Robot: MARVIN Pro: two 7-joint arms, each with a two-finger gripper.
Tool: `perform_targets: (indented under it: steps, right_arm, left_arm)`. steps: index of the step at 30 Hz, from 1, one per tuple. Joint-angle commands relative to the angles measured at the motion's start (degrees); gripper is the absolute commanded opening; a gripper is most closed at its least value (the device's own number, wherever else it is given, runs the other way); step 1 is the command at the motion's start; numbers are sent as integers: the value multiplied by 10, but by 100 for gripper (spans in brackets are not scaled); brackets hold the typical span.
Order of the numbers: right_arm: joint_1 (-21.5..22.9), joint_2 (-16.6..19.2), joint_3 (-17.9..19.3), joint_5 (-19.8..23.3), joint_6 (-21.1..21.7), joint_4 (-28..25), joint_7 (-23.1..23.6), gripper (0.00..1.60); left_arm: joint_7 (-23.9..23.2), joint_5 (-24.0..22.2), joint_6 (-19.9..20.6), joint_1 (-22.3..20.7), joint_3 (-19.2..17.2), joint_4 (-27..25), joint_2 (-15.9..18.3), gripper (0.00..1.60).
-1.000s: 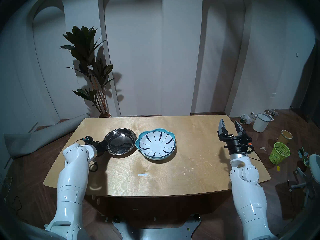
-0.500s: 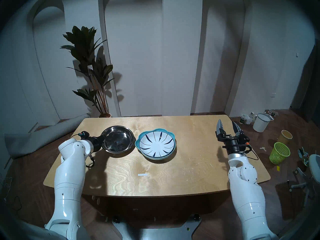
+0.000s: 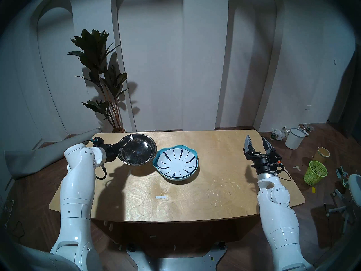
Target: Stack the plates into one stack
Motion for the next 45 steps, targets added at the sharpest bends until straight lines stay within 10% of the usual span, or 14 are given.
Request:
perform_targets:
  steps: [1, 45]
  right_arm:
    - [3, -4, 3, 3, -14, -9, 3, 160]
    - [-31, -20, 1, -96, 74, -98, -125, 160]
  left_arm:
    - [-2, -12, 6, -21, 34, -37, -16, 0]
    - [86, -68, 6, -14, 163, 1, -45, 0]
